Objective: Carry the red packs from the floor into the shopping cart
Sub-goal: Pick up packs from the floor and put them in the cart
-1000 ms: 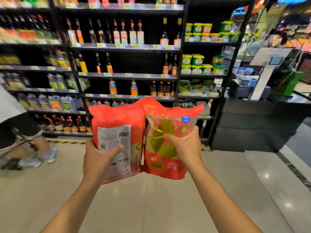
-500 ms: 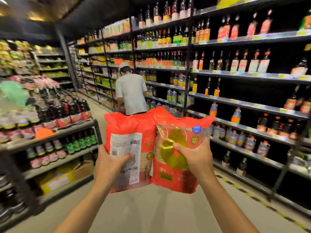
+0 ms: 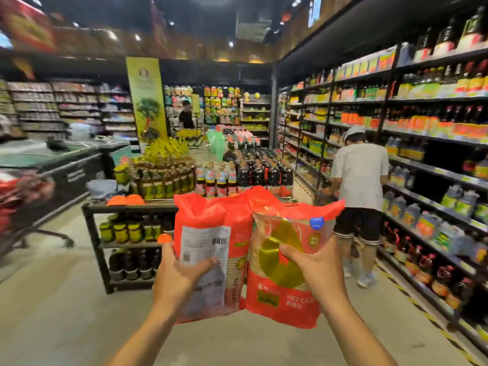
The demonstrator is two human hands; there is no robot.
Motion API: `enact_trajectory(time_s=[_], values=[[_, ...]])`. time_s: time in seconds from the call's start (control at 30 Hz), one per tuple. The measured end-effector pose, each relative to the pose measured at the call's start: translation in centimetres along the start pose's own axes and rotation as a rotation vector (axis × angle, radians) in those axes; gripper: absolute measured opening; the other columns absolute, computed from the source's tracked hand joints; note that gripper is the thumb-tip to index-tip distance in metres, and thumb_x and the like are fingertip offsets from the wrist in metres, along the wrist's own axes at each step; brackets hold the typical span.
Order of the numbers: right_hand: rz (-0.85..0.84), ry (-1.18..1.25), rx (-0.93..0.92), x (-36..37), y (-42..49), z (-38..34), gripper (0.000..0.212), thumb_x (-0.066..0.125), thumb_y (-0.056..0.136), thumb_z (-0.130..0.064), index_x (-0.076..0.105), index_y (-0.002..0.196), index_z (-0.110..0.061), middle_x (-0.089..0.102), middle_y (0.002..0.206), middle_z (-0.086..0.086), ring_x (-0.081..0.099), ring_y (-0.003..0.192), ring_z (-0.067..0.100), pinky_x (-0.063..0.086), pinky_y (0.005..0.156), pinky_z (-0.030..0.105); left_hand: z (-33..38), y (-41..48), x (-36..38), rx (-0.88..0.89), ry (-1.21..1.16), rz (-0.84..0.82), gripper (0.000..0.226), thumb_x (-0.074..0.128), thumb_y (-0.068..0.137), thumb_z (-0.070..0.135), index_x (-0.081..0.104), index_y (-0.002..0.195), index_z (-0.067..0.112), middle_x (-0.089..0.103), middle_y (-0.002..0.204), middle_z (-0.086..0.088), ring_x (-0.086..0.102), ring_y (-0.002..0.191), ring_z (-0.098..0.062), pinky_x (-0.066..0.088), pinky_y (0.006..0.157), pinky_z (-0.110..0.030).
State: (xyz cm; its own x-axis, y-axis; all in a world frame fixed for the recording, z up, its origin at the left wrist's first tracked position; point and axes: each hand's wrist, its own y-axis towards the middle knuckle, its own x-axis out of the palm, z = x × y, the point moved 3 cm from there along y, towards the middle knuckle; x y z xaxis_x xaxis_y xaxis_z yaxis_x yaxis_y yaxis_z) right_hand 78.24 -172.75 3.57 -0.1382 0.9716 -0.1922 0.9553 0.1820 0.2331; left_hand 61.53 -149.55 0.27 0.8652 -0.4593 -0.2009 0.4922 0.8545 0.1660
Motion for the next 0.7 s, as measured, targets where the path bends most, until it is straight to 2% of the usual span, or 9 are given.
enact_trajectory(time_s=[0.1, 0.17, 0.2, 0.27, 0.37, 0.43, 0.5, 0.6, 0.7], values=[[-0.150, 0.048, -0.016, 7.7, 0.1, -2.1, 0.097, 0.095, 0.047, -0.061, 0.052, 0.128, -0.031, 0.070, 0.117, -0.011, 0.068, 0.107, 0.016, 0.056, 0.097, 0.049, -1.1, 2.6, -5.8, -0.015, 0.003, 0.127, 0.081, 0.090, 0.041, 0.058, 0.053, 0.106, 0.028, 0.075, 0.099, 0.007, 0.074, 0.090, -0.018, 0.060, 0.083, -0.052], [-0.240, 0.084, -0.017, 12.5, -0.2, -3.0, 0.092, 0.098, 0.056, -0.048, 0.050, 0.131, -0.027, 0.068, 0.118, -0.009, 0.066, 0.109, 0.016, 0.055, 0.098, 0.047, -2.3, 4.2, -9.6, -0.043, 0.000, 0.181, 0.077, 0.097, 0.046, 0.047, 0.054, 0.106, 0.026, 0.077, 0.097, 0.004, 0.075, 0.088, -0.020, 0.061, 0.084, -0.052], [-0.274, 0.091, -0.025, 14.9, -0.4, -3.5, 0.094, 0.098, 0.053, -0.053, 0.051, 0.129, -0.027, 0.068, 0.116, -0.009, 0.067, 0.108, 0.016, 0.055, 0.097, 0.047, -3.1, 5.0, -11.6, -0.051, -0.001, 0.211, 0.076, 0.100, 0.047, 0.046, 0.057, 0.106, 0.025, 0.078, 0.097, 0.003, 0.076, 0.088, -0.020, 0.061, 0.084, -0.052], [-0.326, 0.100, -0.059, 19.6, -1.0, -4.3, 0.104, 0.092, 0.039, -0.072, 0.051, 0.125, -0.030, 0.069, 0.114, -0.007, 0.069, 0.106, 0.018, 0.056, 0.095, 0.051, -4.7, 6.2, -15.7, -0.048, 0.023, 0.268, 0.083, 0.098, 0.043, 0.062, 0.064, 0.111, 0.025, 0.080, 0.097, 0.006, 0.078, 0.088, -0.018, 0.062, 0.083, -0.053], [-0.441, 0.090, -0.086, 26.5, -2.0, -5.4, 0.108, 0.086, 0.036, -0.080, 0.050, 0.127, -0.034, 0.070, 0.116, -0.009, 0.069, 0.110, 0.021, 0.056, 0.095, 0.052, -8.1, 8.0, -21.8, -0.051, 0.056, 0.357, 0.091, 0.094, 0.043, 0.075, 0.068, 0.116, 0.026, 0.080, 0.102, 0.008, 0.078, 0.091, -0.017, 0.061, 0.085, -0.054], [-0.494, 0.099, -0.101, 30.1, -2.9, -6.6, 0.104, 0.085, 0.037, -0.077, 0.050, 0.124, -0.033, 0.069, 0.115, -0.008, 0.068, 0.110, 0.022, 0.056, 0.096, 0.052, -7.8, 7.9, -24.9, -0.065, 0.069, 0.439, 0.089, 0.094, 0.041, 0.075, 0.066, 0.113, 0.029, 0.079, 0.100, 0.009, 0.078, 0.090, -0.017, 0.061, 0.084, -0.053], [-0.532, 0.113, -0.131, 33.1, -3.9, -7.9, 0.097, 0.086, 0.039, -0.073, 0.053, 0.120, -0.031, 0.069, 0.111, -0.008, 0.068, 0.108, 0.021, 0.056, 0.095, 0.051, -7.2, 7.7, -27.3, -0.097, 0.064, 0.522, 0.085, 0.091, 0.036, 0.066, 0.060, 0.107, 0.030, 0.078, 0.098, 0.009, 0.077, 0.088, -0.019, 0.061, 0.084, -0.053], [-0.614, 0.133, -0.143, 36.9, -5.0, -8.9, 0.084, 0.096, 0.053, -0.053, 0.053, 0.120, -0.027, 0.066, 0.109, -0.010, 0.067, 0.106, 0.020, 0.056, 0.095, 0.049, -7.3, 7.9, -30.0, -0.157, 0.076, 0.596, 0.083, 0.085, 0.035, 0.061, 0.052, 0.105, 0.029, 0.074, 0.100, 0.009, 0.074, 0.090, -0.021, 0.061, 0.084, -0.052], [-0.676, 0.163, -0.134, 40.3, -5.2, -9.3, 0.082, 0.098, 0.056, -0.046, 0.051, 0.121, -0.029, 0.067, 0.111, -0.010, 0.067, 0.105, 0.018, 0.056, 0.095, 0.051, -8.1, 8.8, -32.1, -0.201, 0.123, 0.638, 0.077, 0.085, 0.040, 0.057, 0.055, 0.107, 0.032, 0.075, 0.099, 0.009, 0.074, 0.088, -0.019, 0.062, 0.082, -0.052]])
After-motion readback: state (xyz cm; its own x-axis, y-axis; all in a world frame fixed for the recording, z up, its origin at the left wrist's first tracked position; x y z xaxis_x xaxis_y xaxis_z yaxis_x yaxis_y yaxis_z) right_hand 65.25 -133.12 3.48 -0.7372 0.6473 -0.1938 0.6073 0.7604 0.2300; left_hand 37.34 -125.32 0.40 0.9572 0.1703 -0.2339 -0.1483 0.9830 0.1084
